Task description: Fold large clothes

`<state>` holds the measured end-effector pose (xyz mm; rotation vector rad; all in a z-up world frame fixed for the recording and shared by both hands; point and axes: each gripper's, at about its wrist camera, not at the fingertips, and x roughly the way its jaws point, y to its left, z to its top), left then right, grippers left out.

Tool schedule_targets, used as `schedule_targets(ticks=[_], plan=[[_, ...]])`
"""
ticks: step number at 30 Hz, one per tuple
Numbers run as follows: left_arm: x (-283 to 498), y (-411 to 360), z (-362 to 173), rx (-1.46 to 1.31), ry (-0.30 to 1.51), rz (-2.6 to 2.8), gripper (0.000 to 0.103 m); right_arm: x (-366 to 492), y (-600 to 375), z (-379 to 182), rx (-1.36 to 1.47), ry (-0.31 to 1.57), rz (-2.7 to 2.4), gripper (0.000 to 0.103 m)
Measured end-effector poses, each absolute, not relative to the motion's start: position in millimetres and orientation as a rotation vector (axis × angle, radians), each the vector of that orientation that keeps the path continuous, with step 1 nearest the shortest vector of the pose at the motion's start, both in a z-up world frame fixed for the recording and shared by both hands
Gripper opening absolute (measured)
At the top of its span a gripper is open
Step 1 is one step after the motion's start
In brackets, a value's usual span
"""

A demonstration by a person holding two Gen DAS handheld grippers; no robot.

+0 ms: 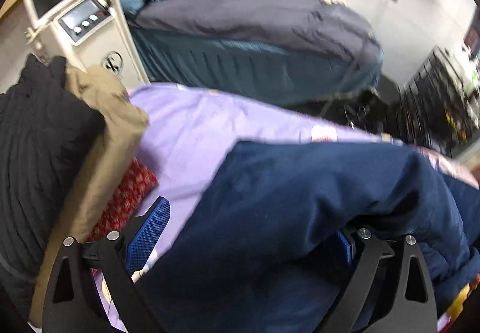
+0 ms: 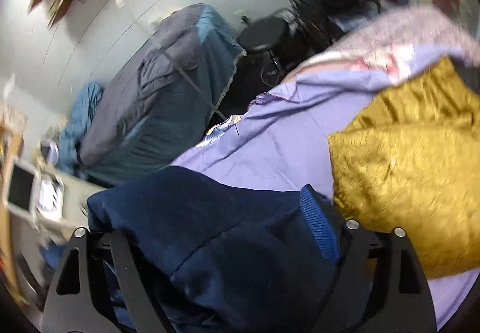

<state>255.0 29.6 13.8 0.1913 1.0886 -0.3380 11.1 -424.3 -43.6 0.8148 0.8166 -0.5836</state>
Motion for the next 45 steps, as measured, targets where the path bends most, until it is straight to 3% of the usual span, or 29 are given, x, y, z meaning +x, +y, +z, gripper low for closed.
schedule_targets(ticks=[7,12,17,21,24,26,27,30,33,37,38,39,40,42,45], plan=[[181,61,-13,0.373,1.071,-0.413,0.092,-48,-373,-38,0.501,0.933,-0.520,0.086],[151,98,-52,0.414,1.146,-0.350,0.090,-98,-346,-45,0.436,0.964,-0.480,0.086],[163,101,-60,0.328,1.199,-0.352,0.076,-101,-337,-50,0.504,0.979,-0.474,0.086],[188,61,-47,0.365,1.134,-0.401,0.065,-91,-321,-30,0.390,0.911,-0.481,0.086],[218,21,-43,0.420,1.113,-0.413,0.046,-75,-313,-30,0.215,0.967,-0.498,0.086],[242,0,-36,0.415,1.118,-0.410,0.037,-68,-316,-30,0.154,0.974,-0.487,0.048],[254,-10,-30,0.406,1.111,-0.410,0.032,-60,-323,-30,0.159,0.992,-0.473,0.014],[300,-38,-8,0.375,1.073,-0.411,0.031,-38,-355,-15,0.230,0.958,-0.426,0.011],[349,-53,6,0.335,1.056,-0.348,0.033,-8,-398,-1,0.293,0.921,-0.468,0.011],[399,-53,11,0.278,1.090,-0.233,0.081,46,-493,-18,0.491,0.964,-0.628,0.014],[404,-49,12,0.247,1.107,-0.260,0.086,54,-506,-26,0.534,0.988,-0.654,0.018],[406,-43,12,0.231,1.115,-0.277,0.090,66,-524,-38,0.594,1.030,-0.702,0.038],[405,-39,13,0.228,1.112,-0.286,0.091,73,-533,-46,0.632,1.042,-0.748,0.052],[393,-22,11,0.237,1.091,-0.325,0.096,78,-533,-48,0.657,0.995,-0.759,0.057],[372,12,4,0.216,1.093,-0.330,0.097,81,-511,-49,0.563,0.954,-0.763,0.077]])
